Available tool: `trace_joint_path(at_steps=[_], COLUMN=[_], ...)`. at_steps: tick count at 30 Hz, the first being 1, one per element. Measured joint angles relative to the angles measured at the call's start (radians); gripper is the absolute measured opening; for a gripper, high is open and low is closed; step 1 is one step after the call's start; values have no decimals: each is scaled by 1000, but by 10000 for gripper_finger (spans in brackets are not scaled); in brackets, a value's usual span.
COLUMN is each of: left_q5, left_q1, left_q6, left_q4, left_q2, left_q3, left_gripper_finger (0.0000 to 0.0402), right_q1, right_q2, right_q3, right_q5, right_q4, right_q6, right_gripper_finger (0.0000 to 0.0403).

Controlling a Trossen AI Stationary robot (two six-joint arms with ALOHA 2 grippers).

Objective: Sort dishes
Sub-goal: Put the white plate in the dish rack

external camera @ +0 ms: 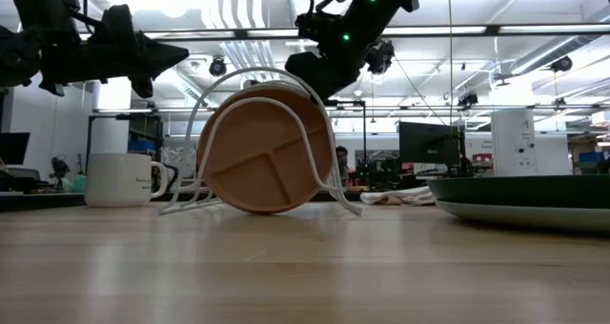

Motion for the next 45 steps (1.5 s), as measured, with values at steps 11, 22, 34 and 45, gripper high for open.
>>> trace_joint_path(at_steps=[11,22,34,45], left_q5=[0,0,0,0], left_q1=[0,0,0,0], left_q6=[3,10,21,29], left_q4=[0,0,-2,-3], left_q2=[0,0,0,0], left_q3=[0,0,0,0], left_gripper_finger=[0,0,0,0], right_q1=[0,1,3,4], right_q2=[0,2,-5,-12], right_q3=[-21,-25,-25,-25], right_q5=[-4,-2,0,-30], right_q4=[-1,-41,-57,-56], right_q6=[-2,-20,-3,46], right_gripper_finger=[0,0,0,62])
